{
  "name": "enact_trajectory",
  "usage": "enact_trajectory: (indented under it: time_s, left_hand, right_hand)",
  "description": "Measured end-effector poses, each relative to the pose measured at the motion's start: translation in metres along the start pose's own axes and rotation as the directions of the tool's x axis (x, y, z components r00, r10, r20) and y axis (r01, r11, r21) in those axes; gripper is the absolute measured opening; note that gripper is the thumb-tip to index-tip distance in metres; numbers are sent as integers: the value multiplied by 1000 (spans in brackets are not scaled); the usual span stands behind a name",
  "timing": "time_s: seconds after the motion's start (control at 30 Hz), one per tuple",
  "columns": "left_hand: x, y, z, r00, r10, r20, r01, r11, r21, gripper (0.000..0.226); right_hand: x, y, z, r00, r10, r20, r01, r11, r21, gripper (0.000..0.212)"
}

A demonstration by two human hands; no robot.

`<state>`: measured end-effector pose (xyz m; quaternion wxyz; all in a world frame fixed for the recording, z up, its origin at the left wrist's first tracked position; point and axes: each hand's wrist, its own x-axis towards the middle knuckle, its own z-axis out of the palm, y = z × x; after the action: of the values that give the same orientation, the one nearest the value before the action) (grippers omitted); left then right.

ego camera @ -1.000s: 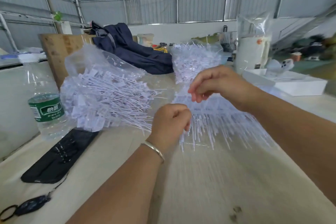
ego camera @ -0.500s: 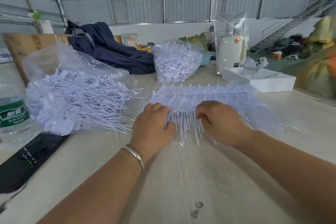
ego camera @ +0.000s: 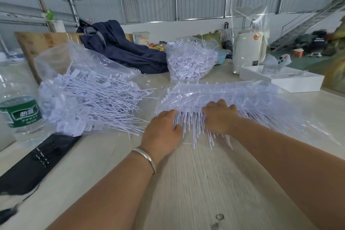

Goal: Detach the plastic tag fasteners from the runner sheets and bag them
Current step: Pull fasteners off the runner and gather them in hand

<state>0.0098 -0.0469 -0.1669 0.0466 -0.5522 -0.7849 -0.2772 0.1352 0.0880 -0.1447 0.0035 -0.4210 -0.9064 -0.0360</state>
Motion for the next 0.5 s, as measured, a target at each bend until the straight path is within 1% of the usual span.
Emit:
enact_trajectory:
  time_s: [0.07, 0.13, 0.23, 0.3, 0.37, 0.47, 0.5]
  left_hand:
    - [0, 0, 1, 1000, -6, 5, 6, 1000, -18, 40]
    - [0, 0, 1, 1000, -5, 3, 5, 999, -39, 40]
    - [1, -3, 2, 1000, 16, -10, -17, 997, -73, 39]
    - [2, -3, 1, 999, 55, 3, -54, 992, -110, 42]
    - [3, 0, 0, 993, 112, 23, -108, 984, -139, 44]
    - [7, 5, -2, 984, 179, 11, -179, 984, -13, 45]
    - [7, 7, -3, 983, 184, -6, -184, 983, 13, 46]
  right_hand:
    - [8, -5, 4, 999, 50, 7, -50, 999, -12, 43]
    - [16, -10, 3, 994, 104, 36, -105, 994, 15, 46]
    - [24, -11, -1, 986, 154, 61, -162, 975, 153, 47]
    - [26, -9, -4, 985, 159, 73, -172, 958, 229, 45]
    - [21, -6, -11, 985, 133, 109, -159, 946, 281, 38]
    - [9, 3, -29, 988, -29, 150, -22, 945, 326, 10]
    - [4, 7, -34, 983, -90, 158, 35, 946, 323, 12]
